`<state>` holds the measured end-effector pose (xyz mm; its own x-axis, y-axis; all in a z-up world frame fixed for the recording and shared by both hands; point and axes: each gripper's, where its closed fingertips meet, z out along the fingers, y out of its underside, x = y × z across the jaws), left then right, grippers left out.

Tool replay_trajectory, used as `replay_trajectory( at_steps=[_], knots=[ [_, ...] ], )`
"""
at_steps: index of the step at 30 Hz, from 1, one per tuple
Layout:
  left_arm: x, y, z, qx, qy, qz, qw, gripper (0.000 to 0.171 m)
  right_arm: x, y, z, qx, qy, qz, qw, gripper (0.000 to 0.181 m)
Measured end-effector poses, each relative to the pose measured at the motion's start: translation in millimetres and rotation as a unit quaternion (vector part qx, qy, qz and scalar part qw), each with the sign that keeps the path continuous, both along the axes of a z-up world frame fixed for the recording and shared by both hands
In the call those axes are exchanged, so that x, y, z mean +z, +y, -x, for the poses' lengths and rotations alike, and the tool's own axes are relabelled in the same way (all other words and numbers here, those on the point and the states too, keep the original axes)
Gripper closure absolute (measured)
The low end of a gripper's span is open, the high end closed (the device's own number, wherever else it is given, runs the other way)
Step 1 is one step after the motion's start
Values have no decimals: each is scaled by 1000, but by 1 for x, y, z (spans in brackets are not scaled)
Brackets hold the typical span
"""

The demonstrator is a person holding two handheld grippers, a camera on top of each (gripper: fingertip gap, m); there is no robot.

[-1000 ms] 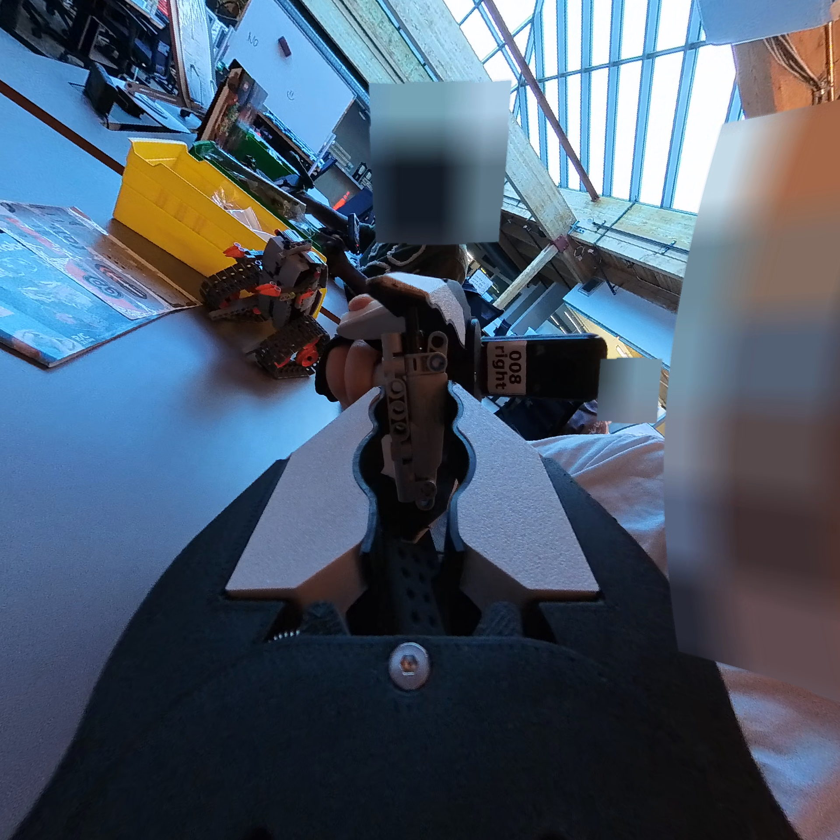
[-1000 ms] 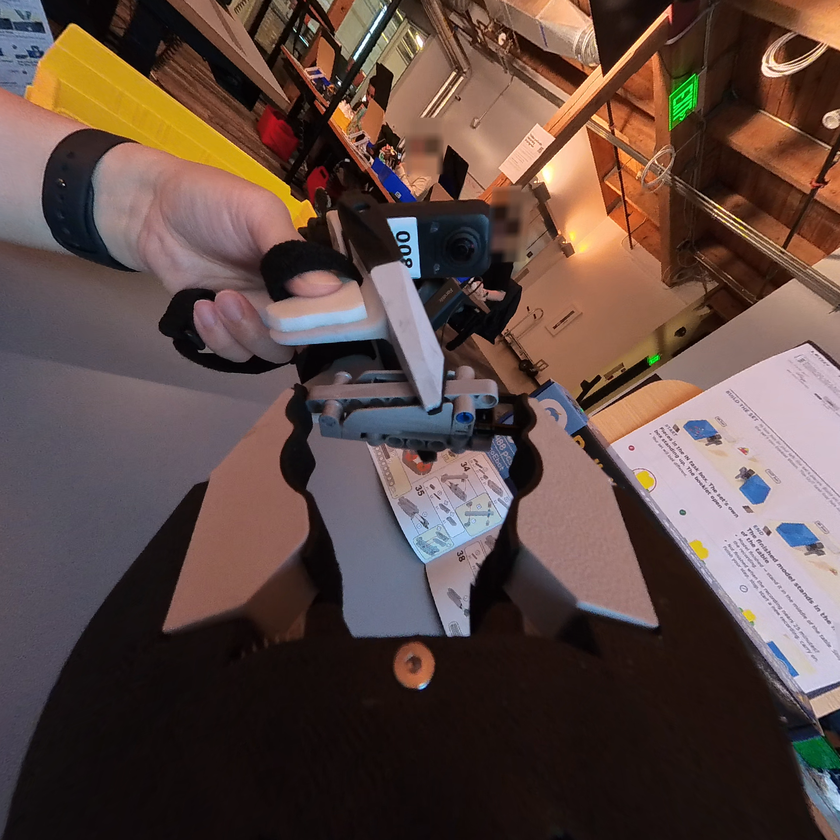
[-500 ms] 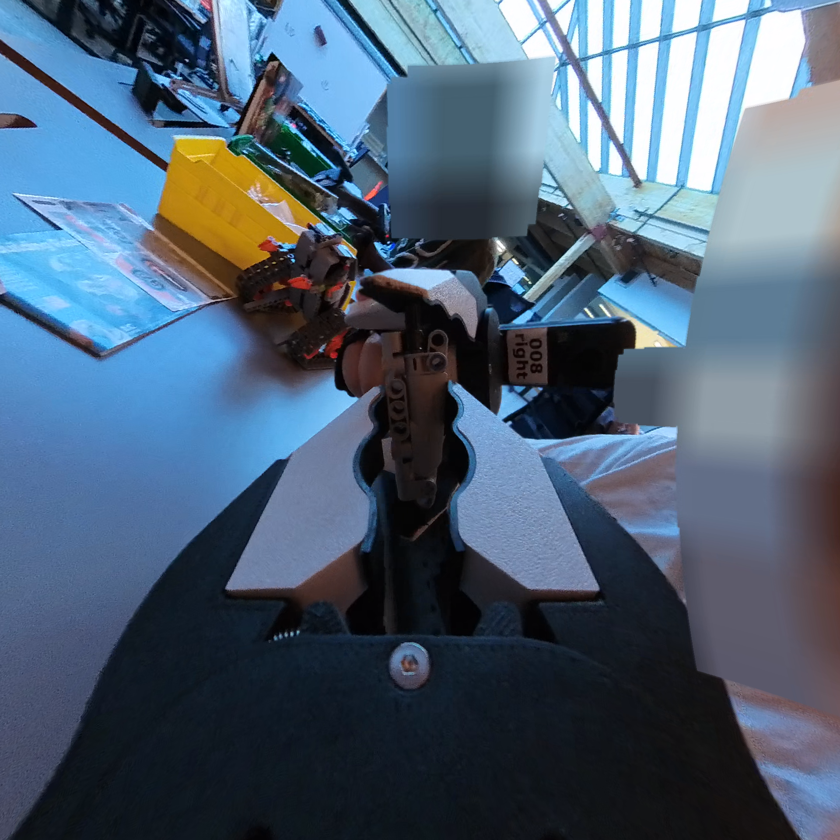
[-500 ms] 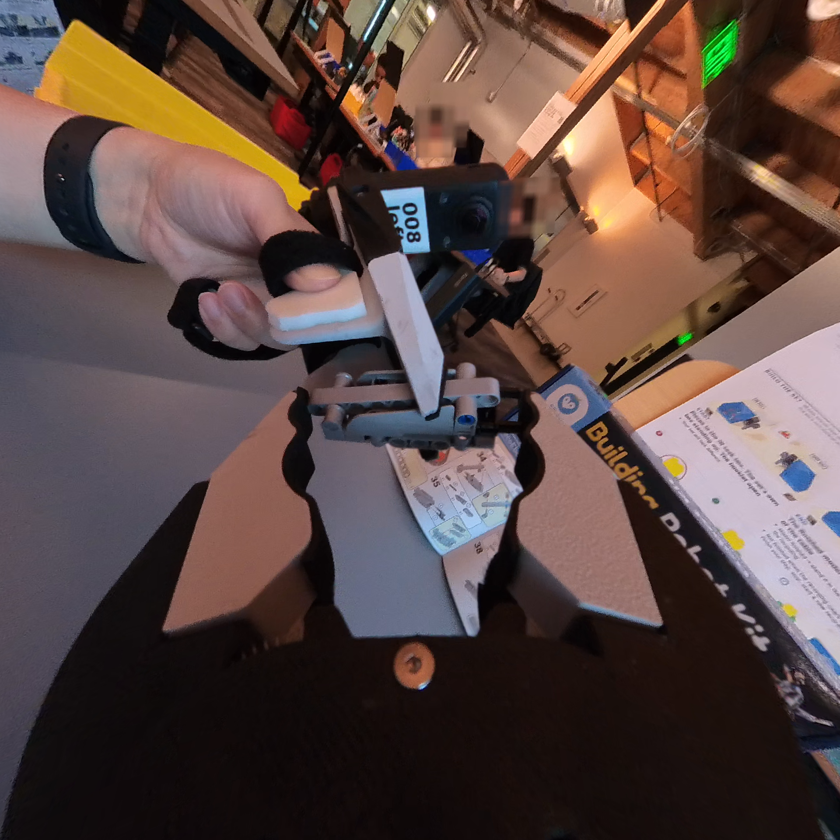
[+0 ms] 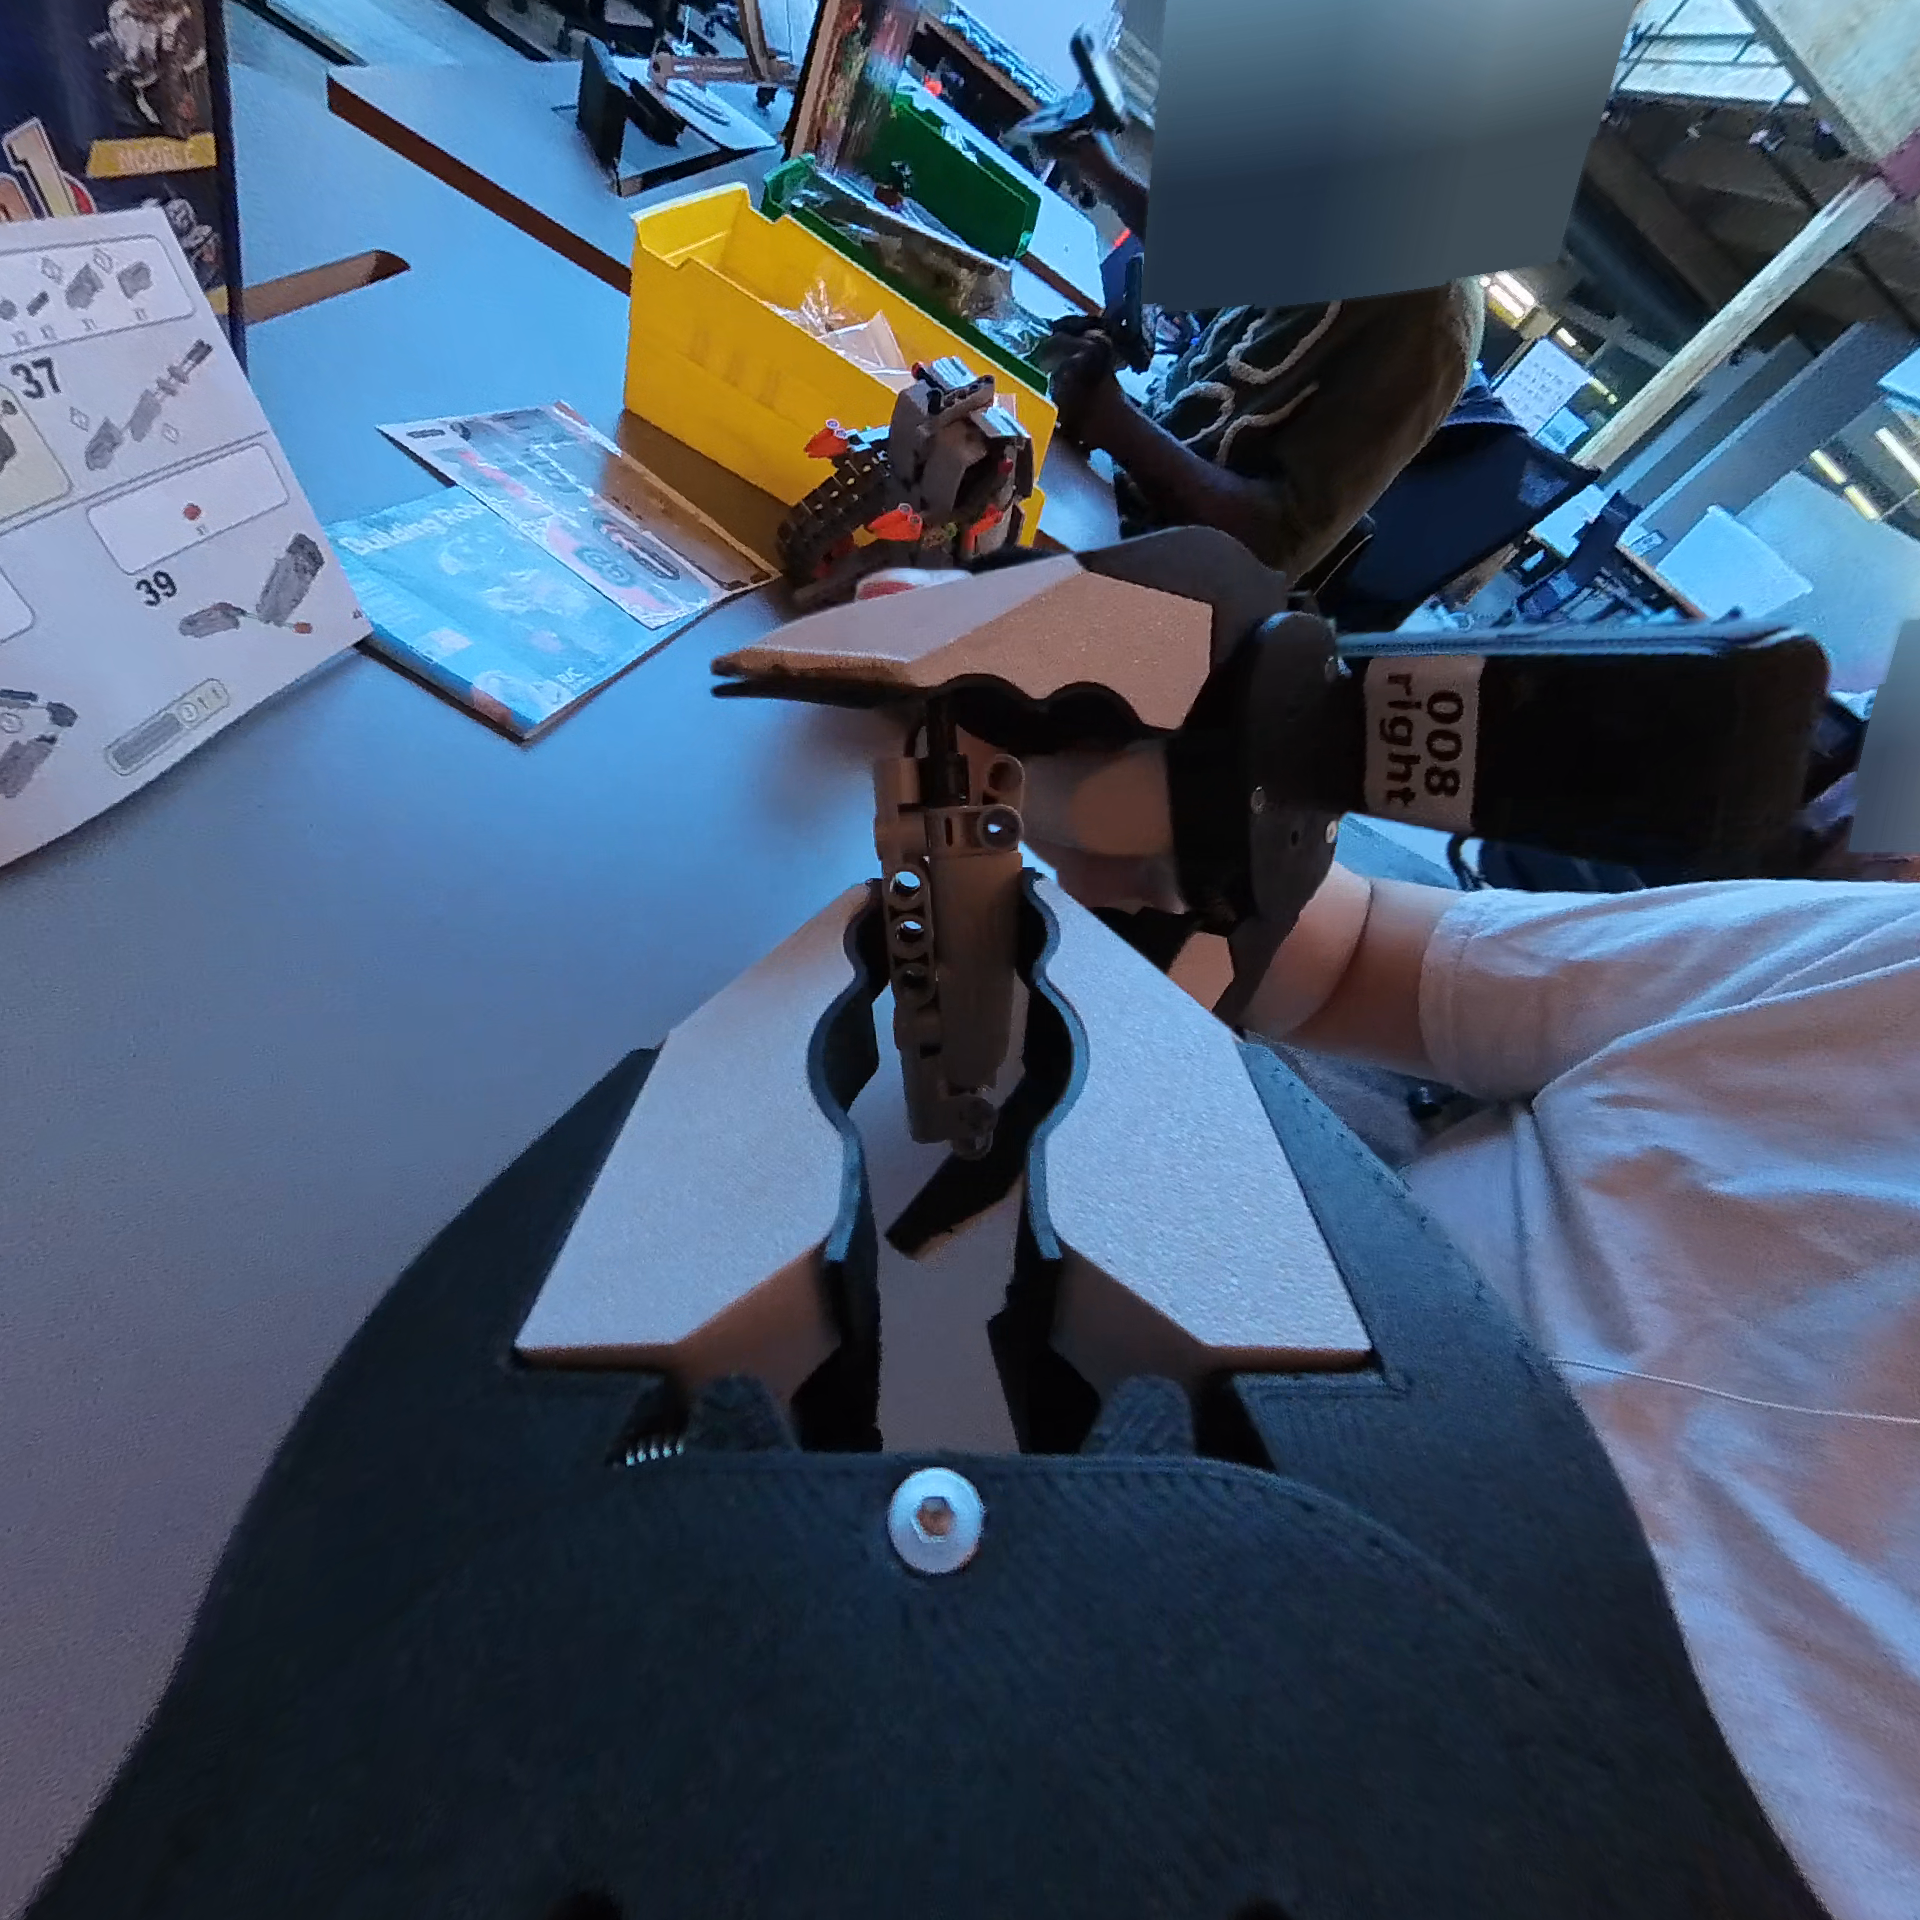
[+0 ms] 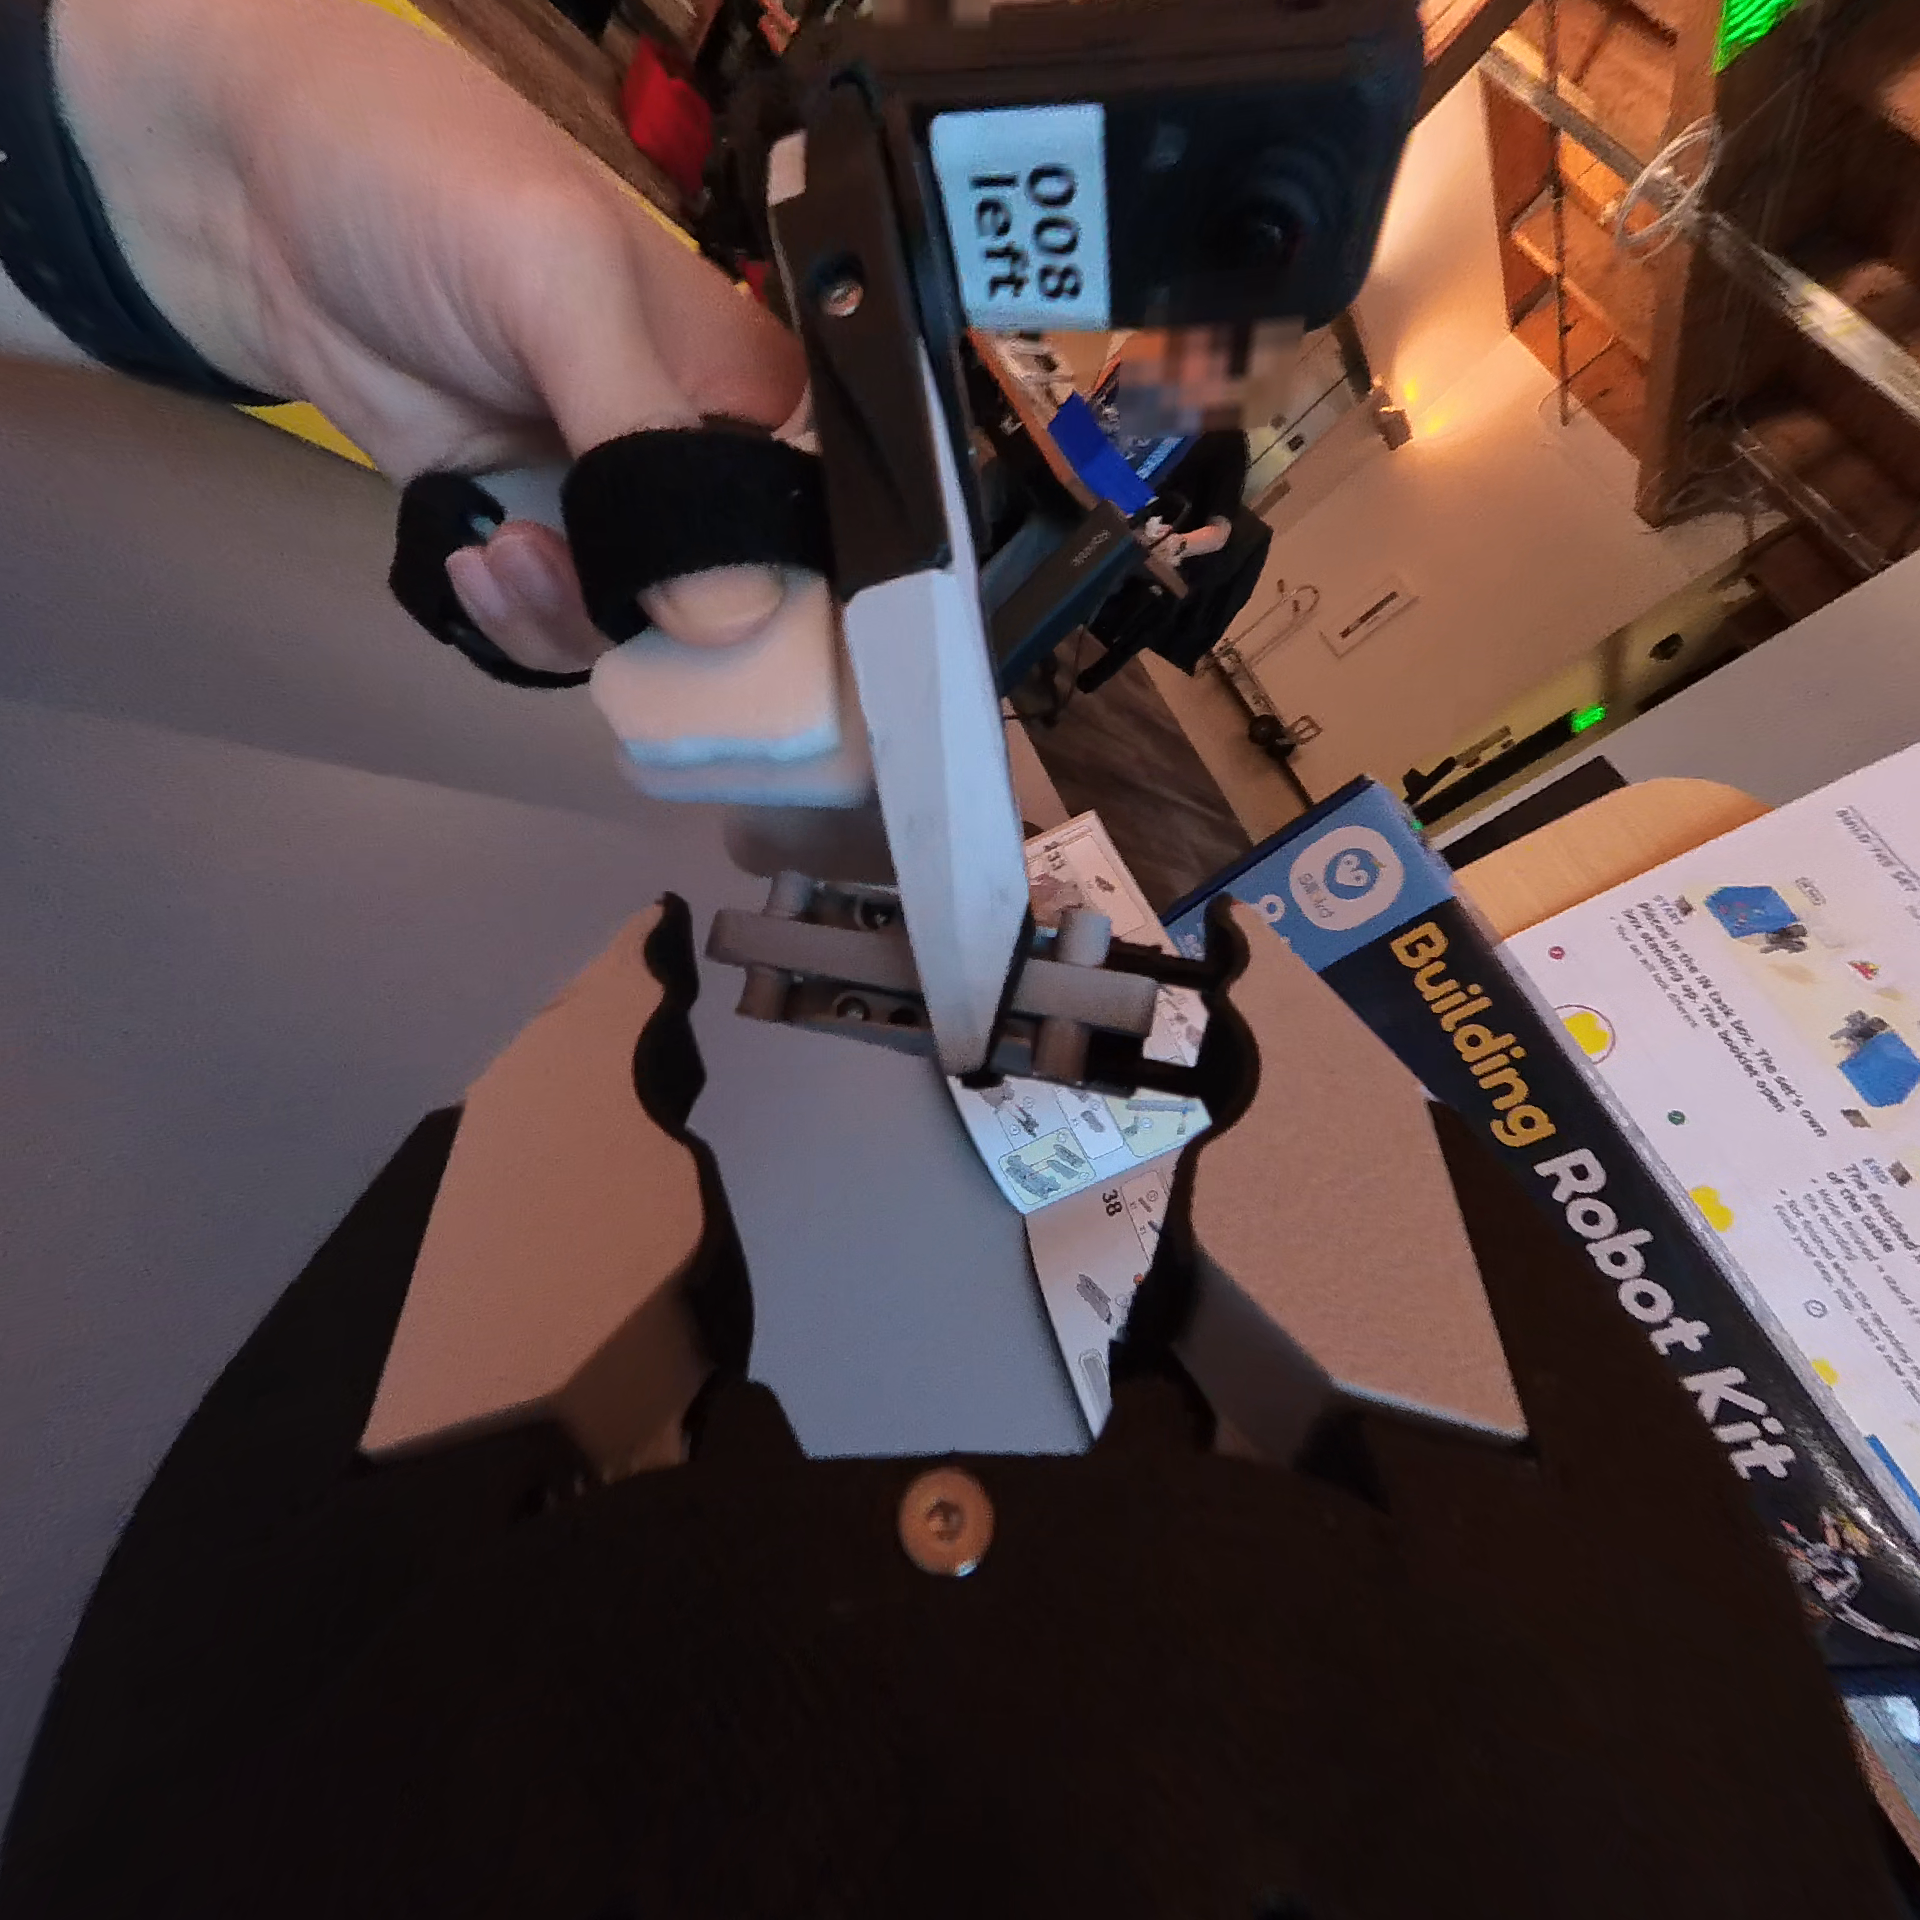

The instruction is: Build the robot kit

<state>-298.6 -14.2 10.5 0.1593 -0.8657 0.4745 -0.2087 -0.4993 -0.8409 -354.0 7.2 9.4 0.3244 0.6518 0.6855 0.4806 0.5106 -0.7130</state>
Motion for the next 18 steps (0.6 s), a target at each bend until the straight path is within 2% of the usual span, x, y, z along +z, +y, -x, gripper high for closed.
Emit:
replay_trajectory(
  at_steps=[9,18],
  knots=[
    [-9,11,-1,40,10,10,999,151,-6,15,3,-57,26,24,998,85],
    [-7,8,-3,48,14,3,999,151,-3,10,2,-41,21,20,999,87]
  ],
)
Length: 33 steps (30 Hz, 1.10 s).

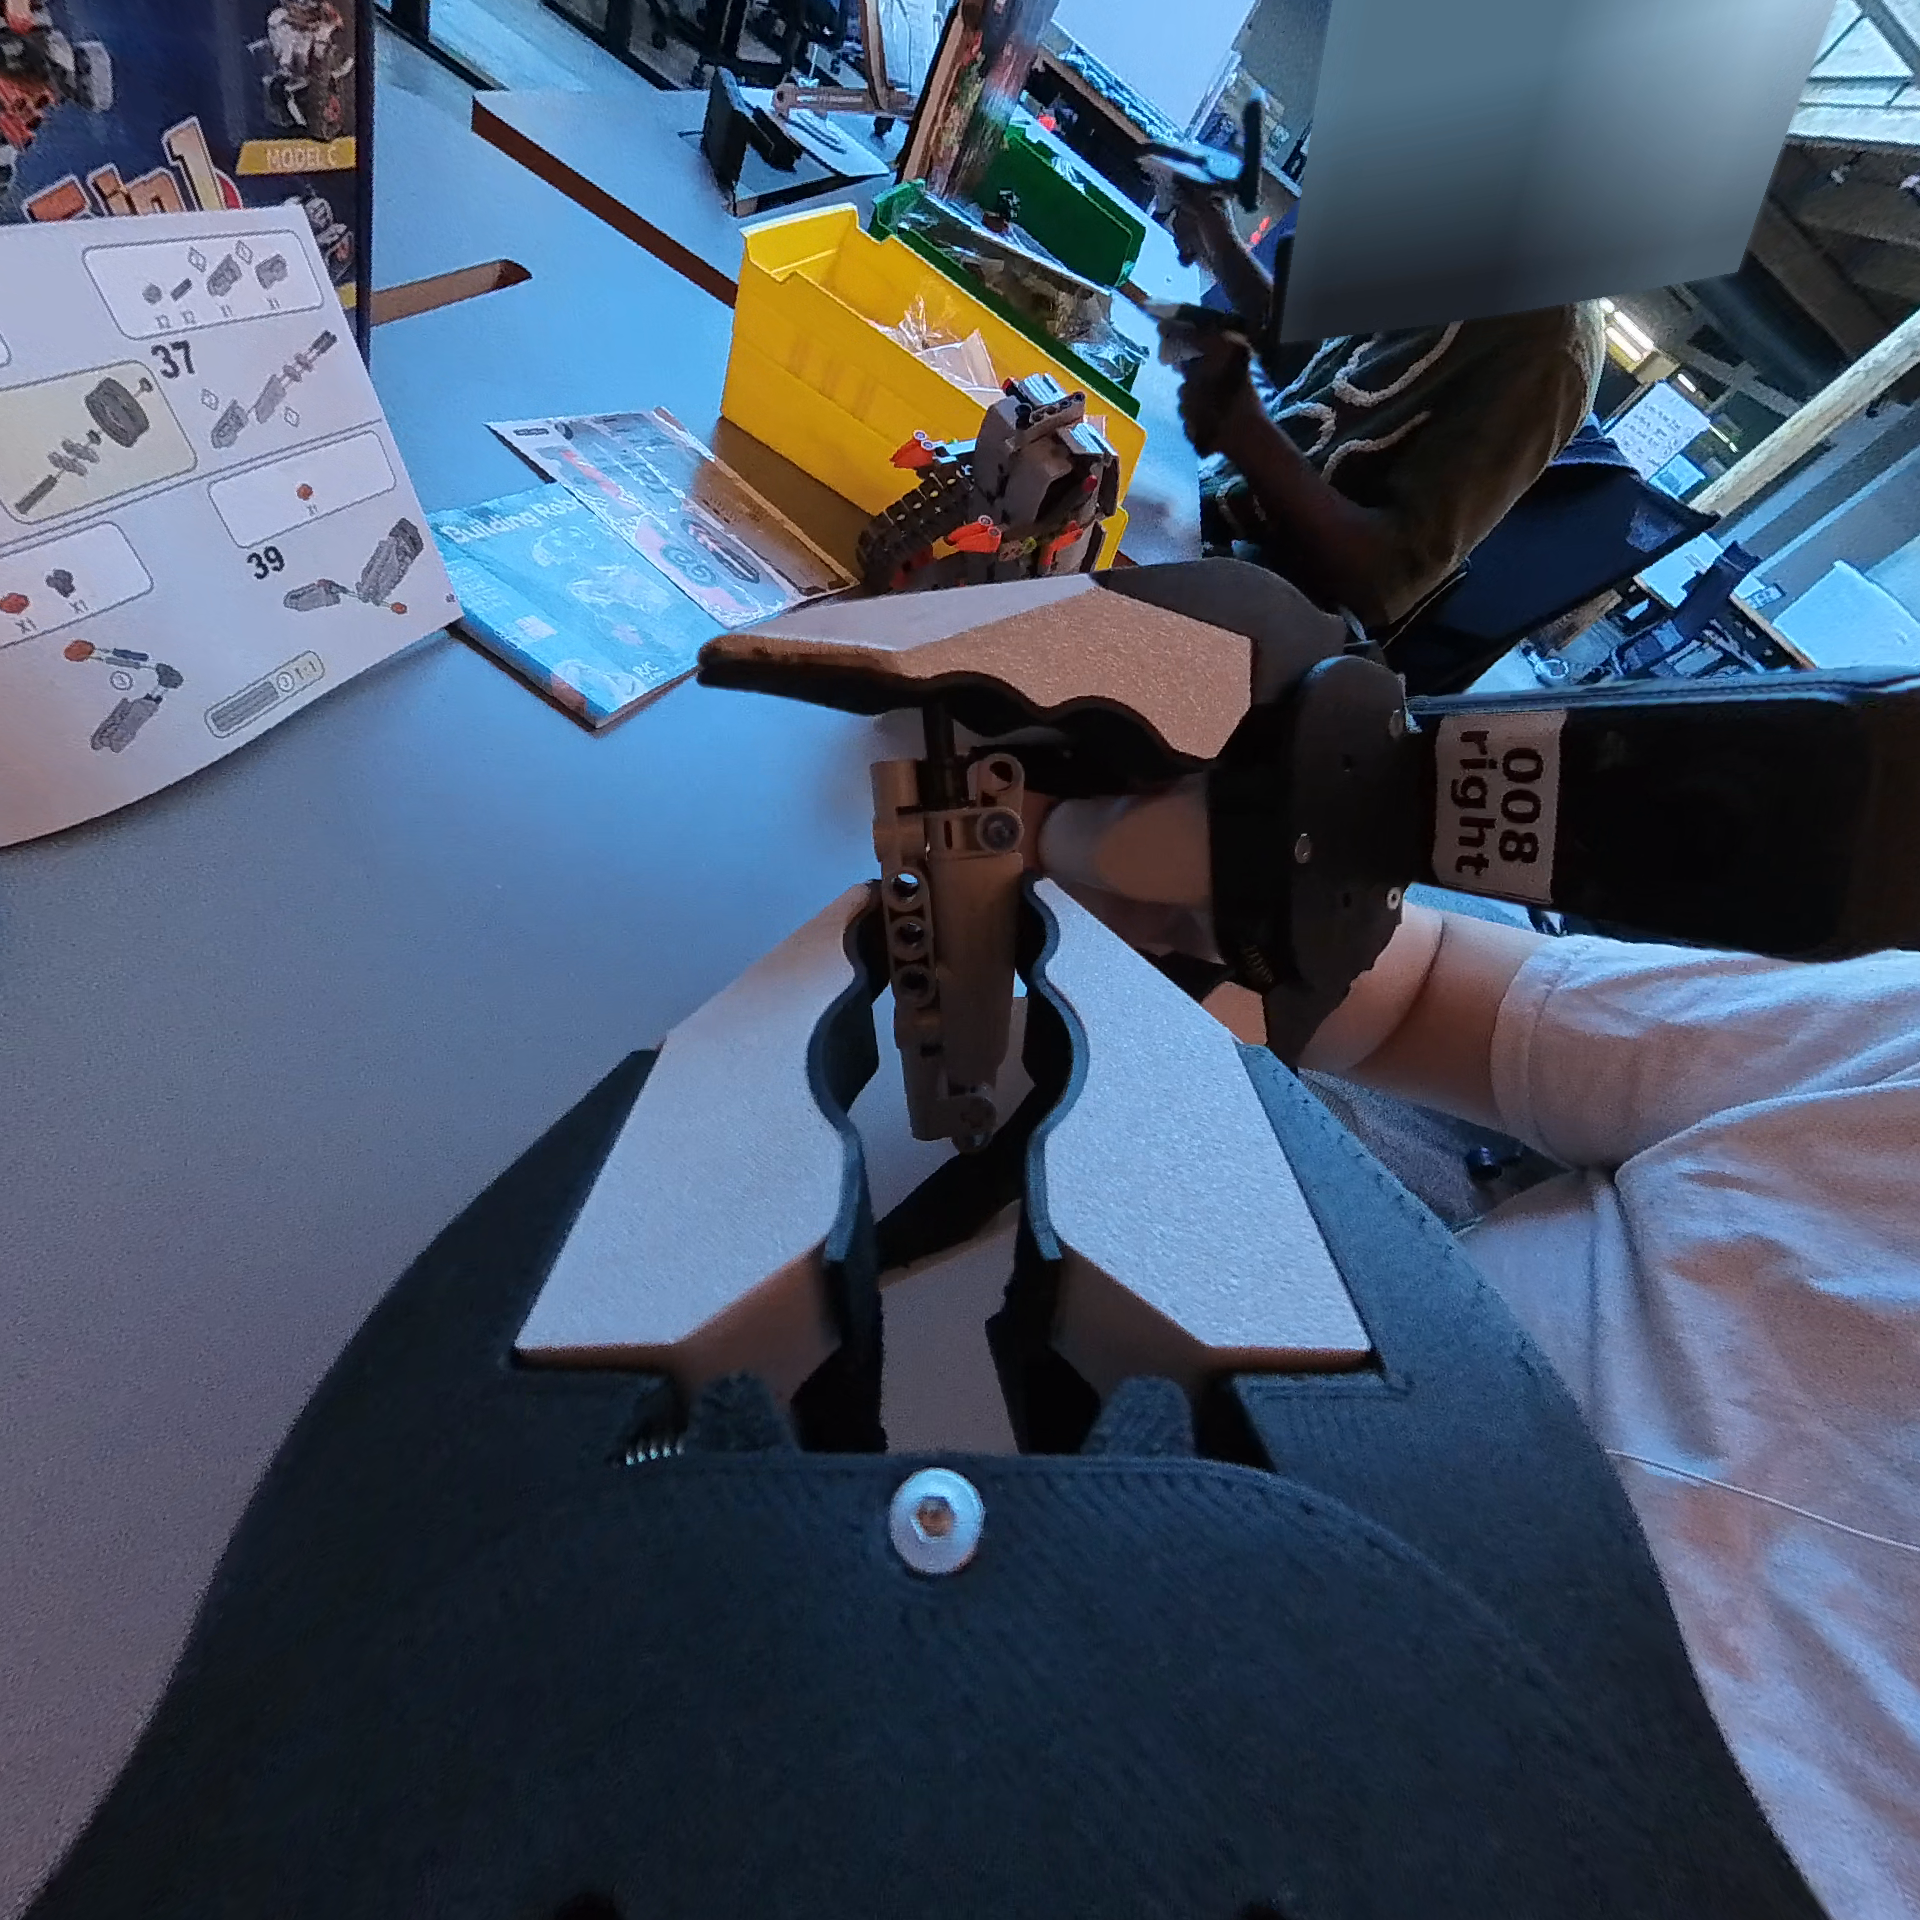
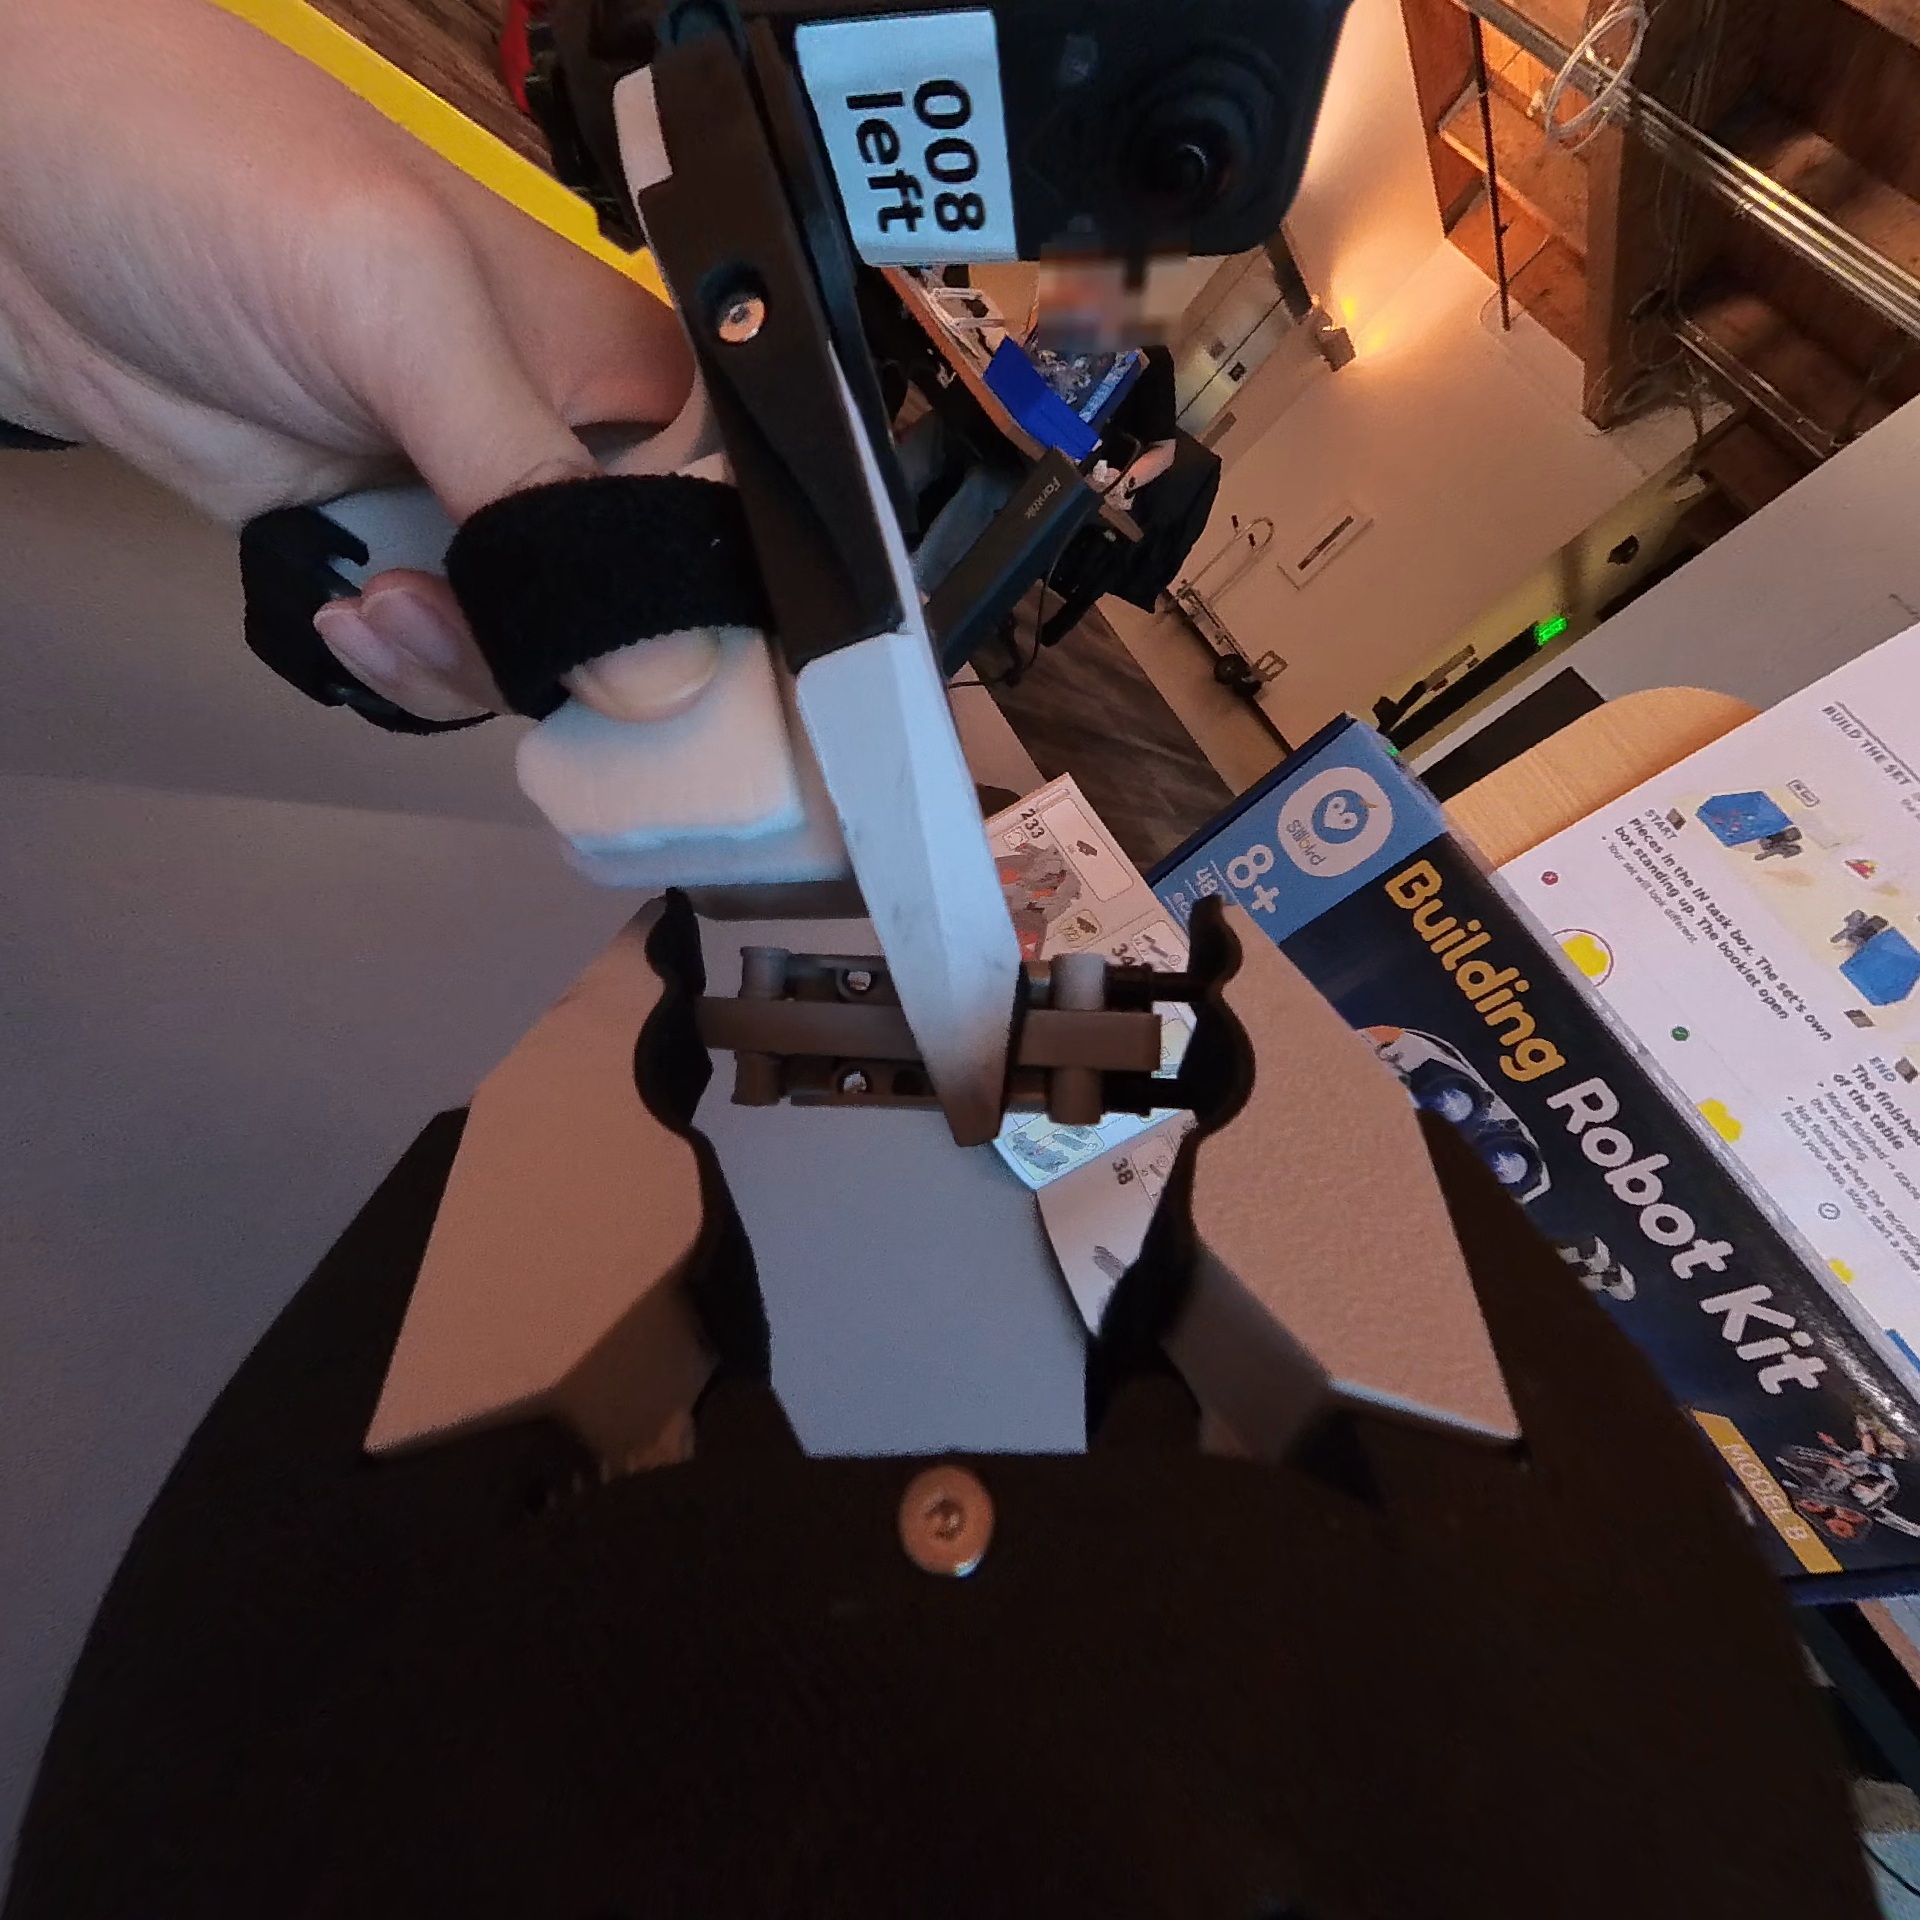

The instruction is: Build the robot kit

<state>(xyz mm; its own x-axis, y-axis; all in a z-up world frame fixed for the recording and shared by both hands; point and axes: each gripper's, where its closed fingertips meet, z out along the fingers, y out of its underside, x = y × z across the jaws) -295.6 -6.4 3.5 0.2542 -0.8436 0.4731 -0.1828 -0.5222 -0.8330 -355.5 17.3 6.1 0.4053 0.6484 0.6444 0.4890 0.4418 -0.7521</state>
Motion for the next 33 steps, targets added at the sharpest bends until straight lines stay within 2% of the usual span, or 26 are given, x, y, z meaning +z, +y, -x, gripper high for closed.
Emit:
replay_trajectory(
  at_steps=[18,23,26,27,30,33],
  knots=[
    [-9,4,3,4,19,7,1000,150,-10,4,2,-5,-2,5,1000,87],
    [-32,19,2,0,15,35,999,150,-38,20,0,-20,-18,49,998,86],
    [-47,23,1,-17,2,82,996,150,-53,20,-7,-15,-37,72,997,84],
    [-57,23,3,-25,18,99,995,150,-58,18,-11,-10,-42,82,996,86],
    [-82,37,11,-24,65,64,996,150,-65,16,-31,1,-25,112,993,91],
    [-86,33,8,-64,50,47,996,150,-83,5,-44,54,-8,205,977,98]
  ],
)
